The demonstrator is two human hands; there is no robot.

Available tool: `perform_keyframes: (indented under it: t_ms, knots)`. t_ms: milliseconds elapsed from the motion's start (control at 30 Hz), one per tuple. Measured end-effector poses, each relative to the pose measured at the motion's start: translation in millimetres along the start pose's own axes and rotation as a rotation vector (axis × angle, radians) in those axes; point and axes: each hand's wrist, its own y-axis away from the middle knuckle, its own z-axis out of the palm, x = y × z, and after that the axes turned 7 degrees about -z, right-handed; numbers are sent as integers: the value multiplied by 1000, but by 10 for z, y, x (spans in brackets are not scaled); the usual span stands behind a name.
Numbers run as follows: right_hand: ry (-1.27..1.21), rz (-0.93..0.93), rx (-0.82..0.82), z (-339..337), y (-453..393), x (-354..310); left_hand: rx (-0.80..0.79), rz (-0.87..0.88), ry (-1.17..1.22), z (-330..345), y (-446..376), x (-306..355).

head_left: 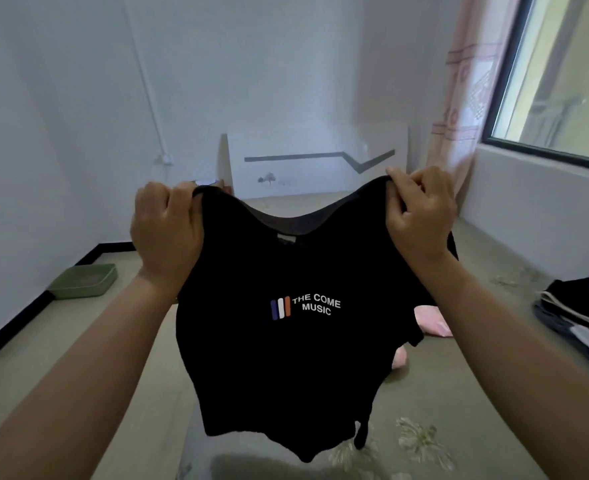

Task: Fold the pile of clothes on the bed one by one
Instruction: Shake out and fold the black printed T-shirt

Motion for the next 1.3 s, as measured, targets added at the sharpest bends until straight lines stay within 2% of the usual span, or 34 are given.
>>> perform_keyframes:
  t_ms: [167,300,467,533,800,900,1100,1300]
  knots:
    - [-84,-36,73,-95,-115,-261,87,-10,24,-268,-16,48]
    - [-159,-36,76,-42,-122,-455,91,10,24,-360,2,46]
    - [-163,19,-27,263,11,-477,18,36,-57,-126,28,-103]
    - [-142,45,-132,483,162,-370,-77,1,-99,105,90,-271]
    - [-55,115,-690,1801,1869,381,-827,-318,-342,1590,1185,-1256]
    - [-70,155,-866,2207,2494,481,-1014,-393,-418,2133,1617,-1511]
    - [-82,236,-1116,2848,3466,626,-1173,-492,-454,2959,2356,-1993]
    - [-68,231,-1115,3427,4014,803,-1172,-512,-472,3513,2734,-2406]
